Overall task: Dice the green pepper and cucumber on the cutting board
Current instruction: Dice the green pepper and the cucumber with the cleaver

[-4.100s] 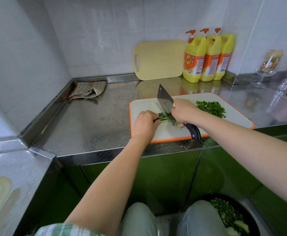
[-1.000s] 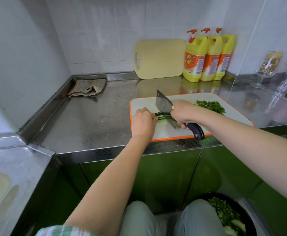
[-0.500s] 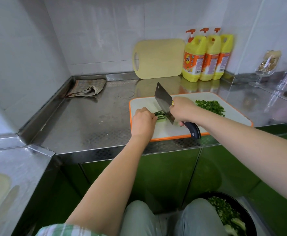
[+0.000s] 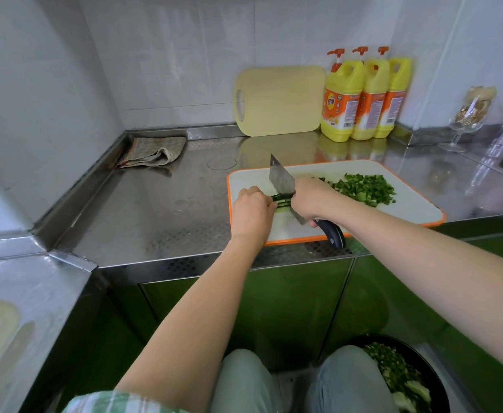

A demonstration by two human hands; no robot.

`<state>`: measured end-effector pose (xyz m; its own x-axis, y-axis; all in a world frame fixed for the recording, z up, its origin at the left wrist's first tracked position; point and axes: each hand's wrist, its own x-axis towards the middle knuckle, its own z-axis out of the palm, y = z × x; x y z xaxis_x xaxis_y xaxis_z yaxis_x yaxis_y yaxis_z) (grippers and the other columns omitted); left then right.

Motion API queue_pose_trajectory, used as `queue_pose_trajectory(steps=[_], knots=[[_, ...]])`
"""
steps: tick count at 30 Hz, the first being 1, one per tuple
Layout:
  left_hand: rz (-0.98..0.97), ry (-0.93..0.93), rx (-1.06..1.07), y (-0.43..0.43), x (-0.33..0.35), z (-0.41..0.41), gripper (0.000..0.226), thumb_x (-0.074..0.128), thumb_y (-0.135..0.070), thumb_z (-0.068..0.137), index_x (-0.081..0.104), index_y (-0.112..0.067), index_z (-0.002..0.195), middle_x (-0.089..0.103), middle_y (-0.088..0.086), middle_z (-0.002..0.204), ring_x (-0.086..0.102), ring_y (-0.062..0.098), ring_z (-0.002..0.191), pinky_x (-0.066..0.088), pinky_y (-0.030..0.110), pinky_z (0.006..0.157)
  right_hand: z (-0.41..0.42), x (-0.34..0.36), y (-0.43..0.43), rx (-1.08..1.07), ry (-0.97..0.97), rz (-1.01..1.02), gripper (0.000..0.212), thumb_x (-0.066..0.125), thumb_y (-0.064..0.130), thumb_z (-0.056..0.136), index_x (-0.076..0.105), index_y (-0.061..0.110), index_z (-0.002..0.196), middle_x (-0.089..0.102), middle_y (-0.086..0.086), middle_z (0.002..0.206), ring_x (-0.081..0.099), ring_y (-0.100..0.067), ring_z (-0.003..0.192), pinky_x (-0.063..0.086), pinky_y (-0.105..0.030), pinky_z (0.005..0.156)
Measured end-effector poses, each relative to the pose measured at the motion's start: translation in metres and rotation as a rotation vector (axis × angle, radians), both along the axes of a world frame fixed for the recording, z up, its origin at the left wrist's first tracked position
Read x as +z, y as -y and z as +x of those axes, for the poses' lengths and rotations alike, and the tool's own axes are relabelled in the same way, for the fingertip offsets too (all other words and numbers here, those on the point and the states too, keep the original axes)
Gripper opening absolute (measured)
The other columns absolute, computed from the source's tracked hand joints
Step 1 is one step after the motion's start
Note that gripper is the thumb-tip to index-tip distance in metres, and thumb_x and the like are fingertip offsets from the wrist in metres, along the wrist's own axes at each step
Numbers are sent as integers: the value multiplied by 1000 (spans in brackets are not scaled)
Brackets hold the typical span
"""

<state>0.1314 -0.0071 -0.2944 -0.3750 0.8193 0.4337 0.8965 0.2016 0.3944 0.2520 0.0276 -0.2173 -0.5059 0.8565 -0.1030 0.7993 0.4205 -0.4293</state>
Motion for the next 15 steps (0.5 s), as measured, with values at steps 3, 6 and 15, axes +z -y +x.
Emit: queue_pose_trajectory(steps=[3, 6, 15], knots=[[7, 3, -1, 0, 0, 0, 27, 54, -22, 95, 71, -6, 82, 61, 12, 96, 49, 30, 94, 41, 40, 77, 1, -1, -6, -72, 44, -61, 18, 42, 1, 95, 56, -6, 106, 56, -13, 66, 54, -21, 51, 42, -27, 47], [7, 0, -3, 0, 0, 0, 27, 54, -23, 95, 71, -7, 81, 61, 11, 97, 49, 29, 94, 41, 39, 78, 5, 5, -8, -51, 28, -53, 17, 40, 1, 96, 55, -4, 102, 54, -12, 64, 53, -21, 47, 40, -25, 44], [6, 3, -1, 0, 1, 0, 27, 55, -23, 95, 69, -5, 79, 61, 12, 97, 48, 30, 95, 40, 38, 76, 1, 14, -2, -5, 131, -107, 26, 37, -3, 95, 56, -12, 111, 54, -15, 59, 50, -20, 44, 40, -23, 41]])
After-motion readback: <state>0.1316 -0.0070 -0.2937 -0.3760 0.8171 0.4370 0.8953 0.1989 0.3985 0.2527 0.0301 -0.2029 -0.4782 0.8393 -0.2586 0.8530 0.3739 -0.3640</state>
